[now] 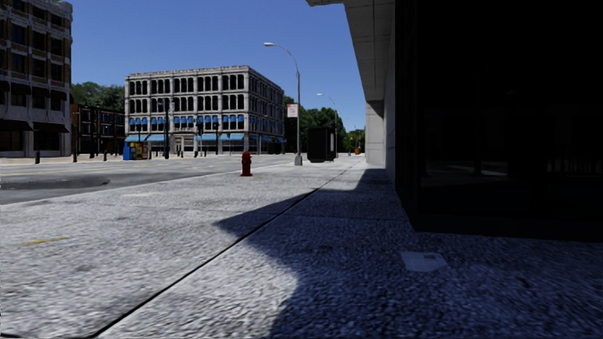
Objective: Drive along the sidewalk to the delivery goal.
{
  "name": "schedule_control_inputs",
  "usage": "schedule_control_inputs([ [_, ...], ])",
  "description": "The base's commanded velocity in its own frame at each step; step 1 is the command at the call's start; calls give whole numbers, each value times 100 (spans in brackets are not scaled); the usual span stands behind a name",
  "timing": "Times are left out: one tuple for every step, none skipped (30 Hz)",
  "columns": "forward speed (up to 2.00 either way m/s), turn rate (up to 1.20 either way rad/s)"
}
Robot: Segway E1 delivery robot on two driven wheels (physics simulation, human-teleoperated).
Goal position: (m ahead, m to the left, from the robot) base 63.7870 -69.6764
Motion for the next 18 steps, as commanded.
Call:
schedule_control_inputs([
  [200, 27],
  [200, 27],
  [200, 27],
  [200, 27],
  [200, 26],
  [200, 14],
  [200, 14],
  [200, 0],
  [200, 0],
  [200, 0],
  [200, 0],
  [200, 0],
  [200, 0],
  [200, 0],
  [200, 0],
  [200, 0],
  [200, 0],
  [200, 0],
])
